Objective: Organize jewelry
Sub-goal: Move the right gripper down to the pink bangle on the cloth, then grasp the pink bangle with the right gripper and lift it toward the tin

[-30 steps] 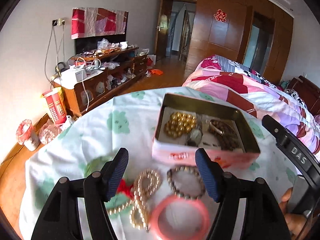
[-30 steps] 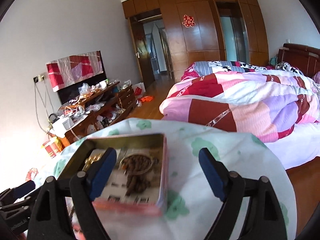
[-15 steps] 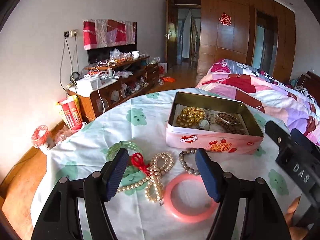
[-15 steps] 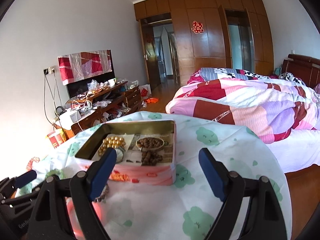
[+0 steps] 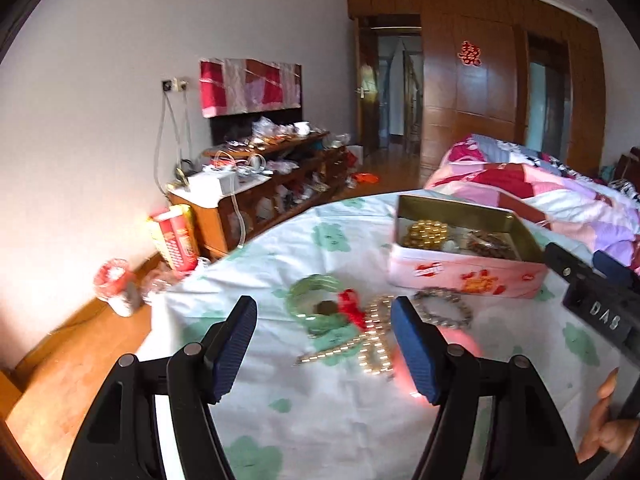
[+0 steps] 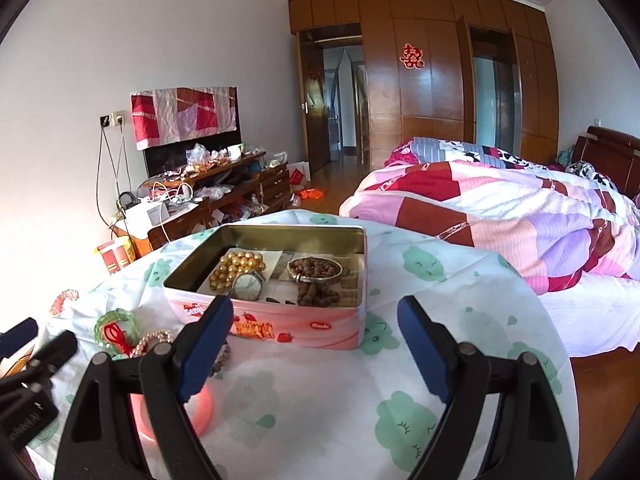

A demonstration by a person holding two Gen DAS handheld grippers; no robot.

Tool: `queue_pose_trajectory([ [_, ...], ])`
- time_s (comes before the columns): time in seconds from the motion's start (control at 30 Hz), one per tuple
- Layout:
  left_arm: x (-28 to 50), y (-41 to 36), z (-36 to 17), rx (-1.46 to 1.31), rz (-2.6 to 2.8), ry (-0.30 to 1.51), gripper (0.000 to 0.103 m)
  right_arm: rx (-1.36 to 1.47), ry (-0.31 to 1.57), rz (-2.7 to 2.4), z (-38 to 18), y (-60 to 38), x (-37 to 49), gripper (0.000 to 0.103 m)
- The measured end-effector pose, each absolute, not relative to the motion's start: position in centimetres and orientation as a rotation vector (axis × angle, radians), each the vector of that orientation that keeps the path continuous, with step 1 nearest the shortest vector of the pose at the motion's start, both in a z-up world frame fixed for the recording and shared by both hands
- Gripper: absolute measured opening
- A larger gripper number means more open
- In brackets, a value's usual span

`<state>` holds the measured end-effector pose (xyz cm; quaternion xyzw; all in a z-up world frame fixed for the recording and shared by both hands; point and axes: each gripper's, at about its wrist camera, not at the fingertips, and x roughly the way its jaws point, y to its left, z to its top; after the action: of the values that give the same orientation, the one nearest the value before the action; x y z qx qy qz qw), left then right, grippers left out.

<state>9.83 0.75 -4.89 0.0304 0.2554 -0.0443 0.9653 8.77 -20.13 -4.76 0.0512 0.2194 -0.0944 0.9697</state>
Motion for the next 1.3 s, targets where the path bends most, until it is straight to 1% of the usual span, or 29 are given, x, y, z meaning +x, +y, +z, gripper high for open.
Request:
queue_pose_trajectory([
  [0.13, 9.5, 1.3, -5.0, 0.052, -0.084, 0.516, 0.07, 0.112, 0.458, -0.184, -4.9, -20.2, 8.6, 0.087],
  [0.33, 9.4, 2.4, -5.7, 0.006, -0.074, 0.562, 0.07, 0.11, 0.488, -0.145, -4.9, -19.5, 8.1, 0.087],
  [0.37, 9.4, 2.4, -6.0, 0.013, -0.065, 0.576, 0.07, 0.106, 0.502, -0.132, -4.9, -19.2, 8.1, 0.088],
  [0.4, 9.4, 2.4, -6.4, 0.022, -0.057, 0.594, 0.07, 0.104, 0.515, -0.122, -5.0, -18.9, 8.1, 0.092],
  [0.47, 9.4, 2.5, -7.1, 0.026, -0.057, 0.636, 0.07, 0.108, 0.541, -0.094, -5.2, -18.3, 8.1, 0.096],
  [0.57, 9.1, 3.2, -7.5, 0.002, -0.062, 0.657, 0.07, 0.141, 0.599, -0.02, -5.9, -17.5, 8.4, 0.096],
  [0.83, 9.3, 5.1, -7.3, -0.051, -0.06, 0.68, 0.07, 0.086, 0.807, 0.112, -8.3, -13.6, 11.0, 0.096],
  [0.97, 9.3, 6.2, -7.1, -0.095, -0.067, 0.692, 0.07, 0.056, 0.855, 0.15, -9.1, -12.0, 12.1, 0.096],
  [1.17, 9.2, 6.4, -6.8, -0.087, -0.072, 0.681, 0.07, -0.026, 0.942, 0.16, -10.5, -9.6, 13.5, 0.096],
  [1.3, 9.2, 6.3, -6.8, -0.086, -0.08, 0.685, 0.07, -0.077, 0.962, 0.147, -10.8, -9.1, 13.5, 0.097],
])
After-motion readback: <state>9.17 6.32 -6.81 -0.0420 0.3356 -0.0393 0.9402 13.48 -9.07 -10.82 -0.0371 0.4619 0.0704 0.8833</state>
